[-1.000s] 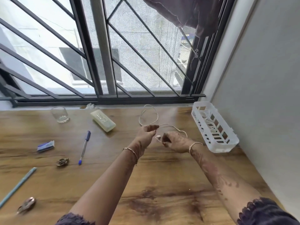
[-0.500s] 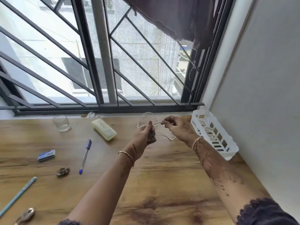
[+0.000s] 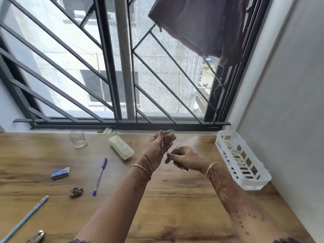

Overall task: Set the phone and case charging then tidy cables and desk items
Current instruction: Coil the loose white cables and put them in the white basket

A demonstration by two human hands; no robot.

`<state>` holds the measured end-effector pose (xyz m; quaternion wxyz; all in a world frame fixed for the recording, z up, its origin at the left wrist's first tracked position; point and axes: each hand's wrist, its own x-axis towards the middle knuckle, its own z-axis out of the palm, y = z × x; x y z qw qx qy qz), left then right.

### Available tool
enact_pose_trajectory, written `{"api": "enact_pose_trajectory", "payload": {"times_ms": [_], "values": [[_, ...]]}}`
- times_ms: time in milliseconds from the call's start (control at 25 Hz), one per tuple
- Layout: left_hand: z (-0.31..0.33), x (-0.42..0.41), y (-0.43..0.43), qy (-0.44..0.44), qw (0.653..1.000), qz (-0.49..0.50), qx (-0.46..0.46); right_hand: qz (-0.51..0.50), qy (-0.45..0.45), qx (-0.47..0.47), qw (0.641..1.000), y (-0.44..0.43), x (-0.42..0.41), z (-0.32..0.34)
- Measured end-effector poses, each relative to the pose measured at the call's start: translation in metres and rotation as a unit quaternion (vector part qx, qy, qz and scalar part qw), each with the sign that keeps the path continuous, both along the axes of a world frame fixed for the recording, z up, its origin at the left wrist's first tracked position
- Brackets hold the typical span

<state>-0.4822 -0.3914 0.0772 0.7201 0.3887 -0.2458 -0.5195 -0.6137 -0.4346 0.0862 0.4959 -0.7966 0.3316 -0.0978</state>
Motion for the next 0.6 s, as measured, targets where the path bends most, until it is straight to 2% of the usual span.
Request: {"api": "enact_pose_trajectory", "payload": {"times_ms": [80,160,240,320,480,600], "values": [[0.000,0.007,-0.003,-0.012,1.000,0.007,0.018,0.049,0.056,0.006,0.997,0.001,0.000,0.011],[-0.004,0.010,-0.006,-0.066,0.997,0.005,0.044,0.103,0.101,-0.005,0.989,0.000,0.000,0.026],[-0.012,0.012,-0.005,-0.156,0.985,-0.007,0.073,0.120,0.091,-0.011,0.989,-0.009,0.002,0.040],[-0.024,0.015,-0.001,-0.210,0.973,-0.035,0.089,0.085,0.057,-0.030,0.994,-0.021,0.005,0.051],[-0.019,0.013,0.006,-0.177,0.968,-0.132,0.119,0.005,0.023,-0.085,0.996,-0.040,0.015,0.041],[-0.015,0.008,0.006,-0.144,0.971,-0.139,0.128,-0.039,-0.009,-0.097,0.994,-0.054,0.019,0.021]]}}
